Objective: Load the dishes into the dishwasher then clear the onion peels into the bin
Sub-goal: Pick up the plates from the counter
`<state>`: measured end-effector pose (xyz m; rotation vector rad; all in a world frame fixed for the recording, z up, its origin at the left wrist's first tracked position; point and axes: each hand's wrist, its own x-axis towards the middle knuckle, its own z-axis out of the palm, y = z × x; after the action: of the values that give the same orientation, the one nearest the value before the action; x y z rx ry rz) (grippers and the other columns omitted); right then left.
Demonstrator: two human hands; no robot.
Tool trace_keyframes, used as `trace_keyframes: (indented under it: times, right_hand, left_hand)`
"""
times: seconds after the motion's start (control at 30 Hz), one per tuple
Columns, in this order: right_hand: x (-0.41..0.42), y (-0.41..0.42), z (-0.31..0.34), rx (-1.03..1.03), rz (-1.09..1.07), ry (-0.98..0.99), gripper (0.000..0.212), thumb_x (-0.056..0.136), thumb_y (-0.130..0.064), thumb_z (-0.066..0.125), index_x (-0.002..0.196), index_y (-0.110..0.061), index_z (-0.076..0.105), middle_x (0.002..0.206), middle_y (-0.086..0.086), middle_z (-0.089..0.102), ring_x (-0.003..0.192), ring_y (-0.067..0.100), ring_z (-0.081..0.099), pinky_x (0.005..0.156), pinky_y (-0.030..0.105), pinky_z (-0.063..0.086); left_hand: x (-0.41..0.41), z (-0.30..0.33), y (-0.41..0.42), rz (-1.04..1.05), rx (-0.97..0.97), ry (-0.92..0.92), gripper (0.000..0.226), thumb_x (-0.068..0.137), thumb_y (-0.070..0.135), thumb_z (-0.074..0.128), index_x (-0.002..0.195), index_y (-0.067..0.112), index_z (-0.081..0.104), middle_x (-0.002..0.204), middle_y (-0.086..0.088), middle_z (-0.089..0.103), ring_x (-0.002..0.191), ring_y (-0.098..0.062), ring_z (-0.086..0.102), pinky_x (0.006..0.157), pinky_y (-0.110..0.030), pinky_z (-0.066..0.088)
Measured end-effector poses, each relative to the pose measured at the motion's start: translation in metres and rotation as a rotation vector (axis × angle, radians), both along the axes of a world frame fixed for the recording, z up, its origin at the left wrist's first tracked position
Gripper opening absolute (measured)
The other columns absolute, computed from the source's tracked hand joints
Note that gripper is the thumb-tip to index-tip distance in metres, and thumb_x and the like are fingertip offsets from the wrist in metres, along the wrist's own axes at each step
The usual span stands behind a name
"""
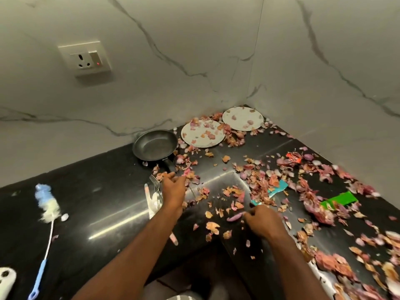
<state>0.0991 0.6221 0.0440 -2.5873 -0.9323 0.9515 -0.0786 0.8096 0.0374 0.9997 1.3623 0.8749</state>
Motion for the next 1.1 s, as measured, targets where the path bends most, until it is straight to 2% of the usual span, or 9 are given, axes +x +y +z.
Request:
trace_keyframes:
  times: [0.23,0.37,0.43,0.5,0.63,0.77,0.87,1.0,1.1]
  right_hand:
    - [0.028,0.035,0.005,-0.182,0.064,-0.038,0.024,0.101,-0.029,0.063,0.115,-0.011,0.069,0.111,0.008,0.069,0.097,0.019,0.065,0.078,0.031,0.050]
    - [0.026,0.056,0.021,-0.239,0.105,0.020,0.023,0.104,-0.020,0.058,0.124,-0.011,0.066,0.114,0.008,0.064,0.112,0.024,0.066,0.097,0.036,0.057]
    - [0.020,0.067,0.032,-0.255,0.117,0.046,0.032,0.105,-0.014,0.055,0.137,-0.010,0.060,0.129,0.012,0.062,0.124,0.027,0.061,0.105,0.038,0.053]
    - [0.013,0.078,0.040,-0.258,0.131,0.049,0.036,0.106,-0.012,0.053,0.142,-0.011,0.057,0.141,0.012,0.058,0.130,0.027,0.057,0.110,0.039,0.050]
    - [0.010,0.078,0.043,-0.254,0.110,0.040,0.038,0.105,-0.012,0.055,0.142,-0.007,0.056,0.142,0.013,0.058,0.128,0.028,0.058,0.108,0.040,0.051]
    - [0.014,0.074,0.036,-0.277,0.154,-0.011,0.042,0.105,-0.011,0.054,0.147,-0.012,0.055,0.148,0.014,0.055,0.135,0.030,0.053,0.107,0.040,0.047]
    - [0.012,0.071,0.029,-0.321,0.194,-0.044,0.046,0.104,-0.013,0.056,0.149,-0.014,0.052,0.151,0.013,0.053,0.140,0.031,0.048,0.115,0.045,0.044]
    - [0.008,0.071,0.022,-0.320,0.191,-0.074,0.045,0.103,-0.015,0.059,0.148,-0.014,0.053,0.150,0.013,0.054,0.140,0.031,0.049,0.115,0.045,0.044]
    - [0.008,0.070,0.022,-0.293,0.175,-0.068,0.045,0.102,-0.014,0.061,0.147,-0.014,0.054,0.149,0.012,0.055,0.138,0.029,0.051,0.112,0.041,0.048]
  left_hand:
    - [0.038,0.000,0.061,-0.070,0.030,-0.097,0.025,0.103,0.019,0.060,0.128,0.017,0.060,0.110,-0.007,0.069,0.091,-0.018,0.068,0.074,-0.031,0.058]
    - [0.080,-0.004,0.089,-0.119,-0.151,-0.167,0.016,0.099,0.007,0.057,0.112,0.006,0.067,0.087,-0.008,0.067,0.073,-0.016,0.064,0.067,-0.028,0.055]
    - [0.100,-0.004,0.101,-0.128,-0.233,-0.162,0.009,0.098,0.006,0.055,0.097,0.007,0.064,0.076,-0.006,0.062,0.064,-0.015,0.060,0.063,-0.027,0.050]
    - [0.110,-0.004,0.115,-0.125,-0.290,-0.155,0.009,0.101,0.009,0.054,0.099,0.010,0.062,0.083,-0.007,0.061,0.069,-0.016,0.059,0.063,-0.027,0.049]
    - [0.138,-0.017,0.144,-0.132,-0.356,-0.112,0.027,0.097,0.001,0.050,0.121,0.009,0.059,0.090,-0.008,0.058,0.069,-0.017,0.058,0.058,-0.027,0.046]
    - [0.169,-0.010,0.153,-0.152,-0.370,-0.118,0.013,0.101,0.006,0.047,0.113,0.010,0.051,0.083,-0.008,0.049,0.063,-0.015,0.048,0.055,-0.023,0.039]
    - [0.180,-0.004,0.154,-0.141,-0.459,-0.194,0.009,0.103,0.014,0.050,0.103,0.008,0.057,0.083,-0.007,0.053,0.065,-0.016,0.049,0.055,-0.023,0.040]
    - [0.187,0.007,0.160,-0.055,-0.563,-0.364,0.028,0.100,0.020,0.062,0.126,0.010,0.057,0.110,-0.010,0.057,0.078,-0.018,0.056,0.067,-0.021,0.052]
    - [0.191,0.026,0.175,0.019,-0.549,-0.436,0.030,0.096,0.023,0.073,0.121,0.012,0.060,0.116,-0.010,0.056,0.093,-0.019,0.061,0.079,-0.025,0.061]
